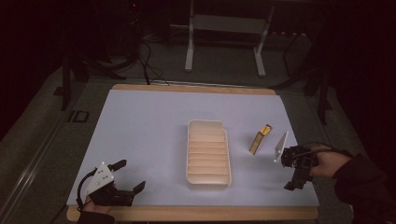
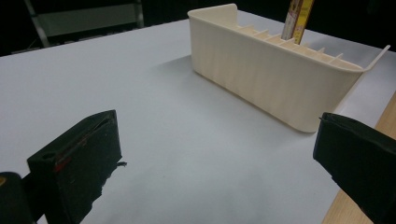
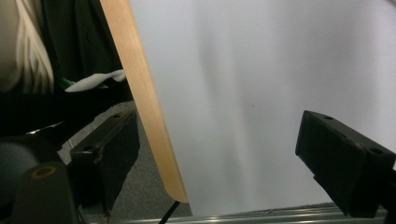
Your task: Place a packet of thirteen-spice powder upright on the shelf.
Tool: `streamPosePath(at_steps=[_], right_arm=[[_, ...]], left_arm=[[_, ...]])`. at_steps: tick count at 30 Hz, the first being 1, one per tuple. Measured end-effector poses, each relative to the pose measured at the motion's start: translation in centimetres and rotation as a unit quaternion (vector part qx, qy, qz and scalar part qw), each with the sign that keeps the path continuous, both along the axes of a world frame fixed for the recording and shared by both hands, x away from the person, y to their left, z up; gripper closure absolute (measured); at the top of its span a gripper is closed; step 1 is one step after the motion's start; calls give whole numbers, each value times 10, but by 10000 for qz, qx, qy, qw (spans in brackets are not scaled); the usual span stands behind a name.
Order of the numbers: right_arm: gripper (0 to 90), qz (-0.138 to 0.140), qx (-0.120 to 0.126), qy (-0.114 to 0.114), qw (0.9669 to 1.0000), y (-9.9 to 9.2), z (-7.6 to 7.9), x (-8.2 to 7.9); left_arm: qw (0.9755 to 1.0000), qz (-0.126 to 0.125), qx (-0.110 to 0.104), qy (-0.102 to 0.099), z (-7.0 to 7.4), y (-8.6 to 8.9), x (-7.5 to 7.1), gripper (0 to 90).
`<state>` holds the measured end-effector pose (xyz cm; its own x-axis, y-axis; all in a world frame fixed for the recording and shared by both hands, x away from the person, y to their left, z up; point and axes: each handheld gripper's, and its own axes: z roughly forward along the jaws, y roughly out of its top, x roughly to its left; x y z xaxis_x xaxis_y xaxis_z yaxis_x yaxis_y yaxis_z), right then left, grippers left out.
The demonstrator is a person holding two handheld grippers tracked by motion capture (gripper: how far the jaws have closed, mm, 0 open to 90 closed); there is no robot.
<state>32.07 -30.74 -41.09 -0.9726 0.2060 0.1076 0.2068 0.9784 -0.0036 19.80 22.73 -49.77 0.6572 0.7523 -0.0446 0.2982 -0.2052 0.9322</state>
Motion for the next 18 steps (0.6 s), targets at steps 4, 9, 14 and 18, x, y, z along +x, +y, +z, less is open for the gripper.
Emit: streamPosePath(at_steps=[4, 9, 14, 18], right_arm=[[161, 162, -21, -153, 9998, 0, 9, 4], [235, 286, 91, -246, 9992, 2, 18, 14], [237, 512, 13, -576, 9970, 5, 26, 22], [238, 563, -10, -813, 9951, 9, 35, 30]], left_arm=[[10000, -8, 1, 12, 0, 1, -1, 11], [10000, 55, -15, -3, 0, 2, -2, 11], [9999, 98, -34, 15, 0, 4, -3, 11], [10000, 81, -16, 41, -1, 4, -4, 11]])
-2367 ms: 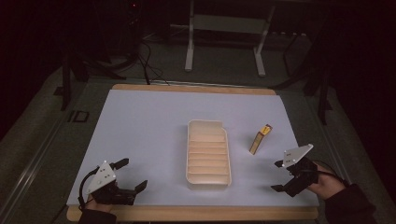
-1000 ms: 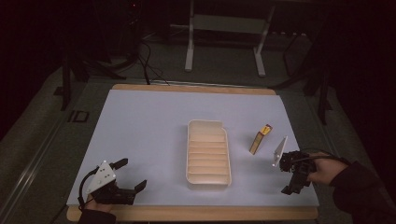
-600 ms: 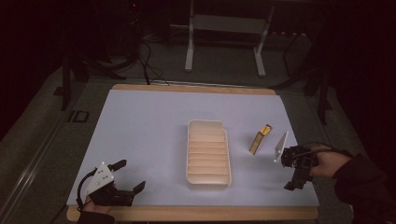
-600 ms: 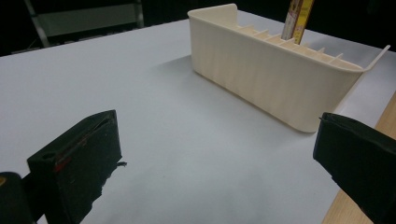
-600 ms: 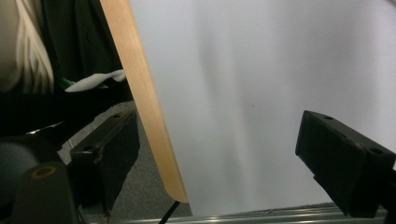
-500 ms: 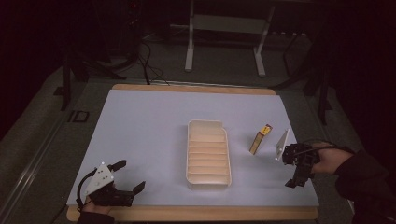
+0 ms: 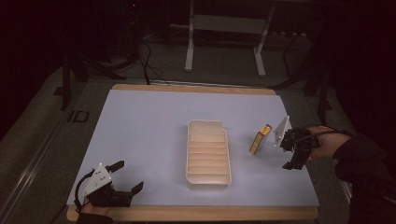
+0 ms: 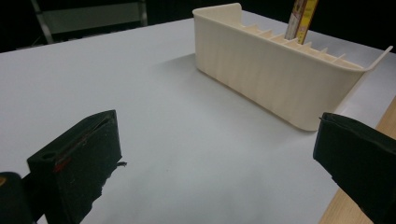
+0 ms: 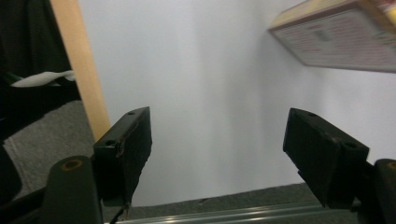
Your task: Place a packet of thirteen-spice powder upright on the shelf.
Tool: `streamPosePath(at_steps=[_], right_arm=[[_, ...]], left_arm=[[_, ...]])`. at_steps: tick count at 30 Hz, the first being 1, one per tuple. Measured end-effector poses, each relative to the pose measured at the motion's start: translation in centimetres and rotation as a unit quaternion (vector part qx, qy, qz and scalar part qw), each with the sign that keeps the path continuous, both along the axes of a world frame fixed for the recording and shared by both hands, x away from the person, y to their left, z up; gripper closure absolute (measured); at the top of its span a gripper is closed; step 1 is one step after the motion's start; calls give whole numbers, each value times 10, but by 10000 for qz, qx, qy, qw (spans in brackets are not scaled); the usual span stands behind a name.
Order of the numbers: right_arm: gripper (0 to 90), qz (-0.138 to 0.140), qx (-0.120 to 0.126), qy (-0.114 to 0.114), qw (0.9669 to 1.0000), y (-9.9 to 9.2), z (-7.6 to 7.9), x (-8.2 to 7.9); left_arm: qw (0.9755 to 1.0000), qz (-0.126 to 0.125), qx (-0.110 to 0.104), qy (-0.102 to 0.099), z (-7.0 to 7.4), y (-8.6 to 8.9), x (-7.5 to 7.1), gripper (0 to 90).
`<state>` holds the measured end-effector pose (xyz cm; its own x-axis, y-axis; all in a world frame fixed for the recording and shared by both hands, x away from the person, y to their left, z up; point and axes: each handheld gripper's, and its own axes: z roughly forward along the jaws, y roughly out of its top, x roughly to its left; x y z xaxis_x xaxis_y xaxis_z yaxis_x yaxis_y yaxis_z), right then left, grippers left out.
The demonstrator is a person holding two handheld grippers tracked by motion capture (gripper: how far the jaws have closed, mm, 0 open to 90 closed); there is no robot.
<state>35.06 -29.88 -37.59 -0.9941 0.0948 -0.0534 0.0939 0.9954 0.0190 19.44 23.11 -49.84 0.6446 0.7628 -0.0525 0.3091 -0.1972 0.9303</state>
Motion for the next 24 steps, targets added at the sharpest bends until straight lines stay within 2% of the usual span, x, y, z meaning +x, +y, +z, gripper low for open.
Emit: streamPosePath(at_steps=[7, 13, 19, 24], right_arm=[[241, 61, 138, -354, 9993, 6, 20, 14], [241, 262, 294, -610, 9974, 15, 26, 27], [252, 294, 339, -672, 9967, 20, 24, 40], [271, 354, 399, -882, 9947, 26, 13, 52]], left_arm=[[10000, -5, 15, 17, -1, 1, 0, 11], [10000, -12, 17, 28, -1, 0, -1, 11], [10000, -30, 23, 48, -1, 0, 0, 11], [10000, -28, 0, 48, -1, 0, -1, 11]])
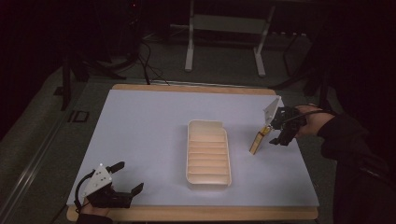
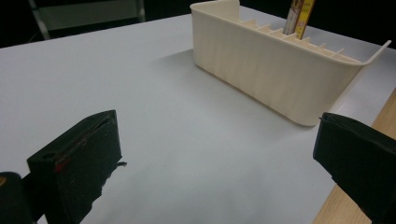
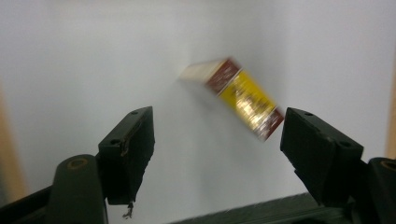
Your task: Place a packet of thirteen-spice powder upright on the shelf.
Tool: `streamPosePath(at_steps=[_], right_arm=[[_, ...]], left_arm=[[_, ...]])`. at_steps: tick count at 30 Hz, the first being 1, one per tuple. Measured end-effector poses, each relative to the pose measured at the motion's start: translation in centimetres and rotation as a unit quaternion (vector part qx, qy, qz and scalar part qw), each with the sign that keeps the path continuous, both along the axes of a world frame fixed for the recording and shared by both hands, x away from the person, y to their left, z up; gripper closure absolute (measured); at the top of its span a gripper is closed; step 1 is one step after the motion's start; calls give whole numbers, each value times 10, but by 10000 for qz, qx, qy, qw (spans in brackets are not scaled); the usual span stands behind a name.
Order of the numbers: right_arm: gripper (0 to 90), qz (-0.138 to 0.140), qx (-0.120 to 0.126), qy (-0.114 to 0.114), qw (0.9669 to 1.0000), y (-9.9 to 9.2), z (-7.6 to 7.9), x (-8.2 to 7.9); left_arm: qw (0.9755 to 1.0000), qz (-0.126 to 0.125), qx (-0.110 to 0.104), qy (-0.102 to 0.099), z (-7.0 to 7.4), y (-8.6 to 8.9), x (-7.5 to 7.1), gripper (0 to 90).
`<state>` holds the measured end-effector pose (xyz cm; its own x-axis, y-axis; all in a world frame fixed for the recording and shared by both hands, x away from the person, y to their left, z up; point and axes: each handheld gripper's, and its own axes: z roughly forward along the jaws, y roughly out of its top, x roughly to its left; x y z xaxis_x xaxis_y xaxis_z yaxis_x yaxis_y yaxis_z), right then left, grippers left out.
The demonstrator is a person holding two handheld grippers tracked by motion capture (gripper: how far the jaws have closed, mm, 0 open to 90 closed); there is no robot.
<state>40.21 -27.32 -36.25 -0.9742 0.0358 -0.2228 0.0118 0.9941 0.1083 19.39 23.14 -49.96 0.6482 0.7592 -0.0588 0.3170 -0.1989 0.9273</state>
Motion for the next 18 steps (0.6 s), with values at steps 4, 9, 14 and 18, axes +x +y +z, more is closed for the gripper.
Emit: streamPosePath(at_steps=[4, 9, 14, 18], right_arm=[[274, 69, -65, -172, 9998, 7, -8, 9], [295, 122, -294, 3, 9995, 14, -18, 19], [292, 124, -443, 182, 9988, 21, -28, 26], [324, 216, -654, 354, 9970, 24, -41, 29]], left_arm=[[10000, -12, 16, 21, 0, 0, 0, 11], [10000, -31, 11, 35, -1, 0, 1, 11], [10000, -40, 14, 48, -1, 0, 1, 11], [10000, -54, 17, 59, -1, 0, 1, 11]])
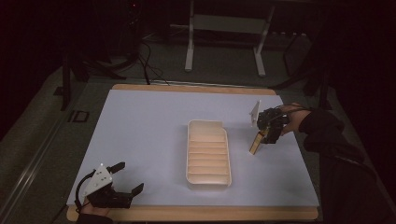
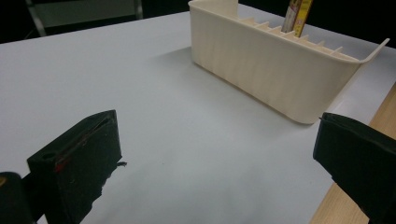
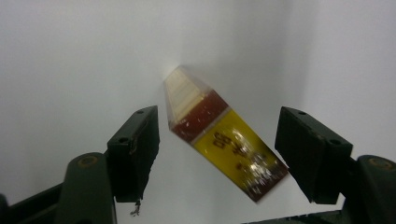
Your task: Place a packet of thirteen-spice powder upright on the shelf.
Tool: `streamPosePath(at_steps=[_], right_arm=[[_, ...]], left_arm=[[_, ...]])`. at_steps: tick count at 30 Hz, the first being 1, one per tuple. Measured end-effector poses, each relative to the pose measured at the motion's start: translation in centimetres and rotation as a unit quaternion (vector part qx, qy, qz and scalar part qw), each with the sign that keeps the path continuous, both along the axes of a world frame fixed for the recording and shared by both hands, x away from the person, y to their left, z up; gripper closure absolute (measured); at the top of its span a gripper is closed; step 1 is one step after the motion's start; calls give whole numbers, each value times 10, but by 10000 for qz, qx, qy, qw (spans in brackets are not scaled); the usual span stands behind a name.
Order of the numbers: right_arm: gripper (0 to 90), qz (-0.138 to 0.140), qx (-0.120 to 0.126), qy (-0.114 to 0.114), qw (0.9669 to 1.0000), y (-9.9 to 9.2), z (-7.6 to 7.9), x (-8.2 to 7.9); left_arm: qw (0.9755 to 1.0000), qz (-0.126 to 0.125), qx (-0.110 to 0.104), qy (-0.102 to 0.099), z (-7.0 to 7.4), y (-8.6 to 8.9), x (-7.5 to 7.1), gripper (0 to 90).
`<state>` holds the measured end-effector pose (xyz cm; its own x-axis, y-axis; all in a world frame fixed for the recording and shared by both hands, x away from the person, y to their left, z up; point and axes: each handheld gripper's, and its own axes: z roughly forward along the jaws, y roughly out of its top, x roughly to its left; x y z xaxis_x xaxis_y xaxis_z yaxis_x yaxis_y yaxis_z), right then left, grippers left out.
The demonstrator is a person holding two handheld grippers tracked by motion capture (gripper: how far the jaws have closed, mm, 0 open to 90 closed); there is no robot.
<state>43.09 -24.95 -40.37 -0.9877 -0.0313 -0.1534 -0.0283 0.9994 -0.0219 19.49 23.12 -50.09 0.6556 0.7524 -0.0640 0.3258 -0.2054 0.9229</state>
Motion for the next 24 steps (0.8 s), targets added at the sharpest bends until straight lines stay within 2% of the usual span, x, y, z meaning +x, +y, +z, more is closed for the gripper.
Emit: streamPosePath(at_steps=[4, 12, 17, 19, 24], right_arm=[[344, 2, -252, 105, 9996, 2, -11, 4], [467, 27, -314, 306, 9990, 2, -18, 9], [605, -29, -322, 446, 9985, 0, -12, 11], [662, -69, -297, 599, 9977, -1, -10, 11], [672, -238, -325, 680, 9969, -1, -5, 9]], left_arm=[[10000, -9, 15, 7, 0, -1, 0, 11], [10000, -12, 28, 25, -1, -1, 0, 11], [10000, -6, 28, 21, -1, -1, 0, 11], [10000, -8, 31, 24, -1, -1, 0, 11], [10000, -5, 29, 8, 0, -1, 0, 11]])
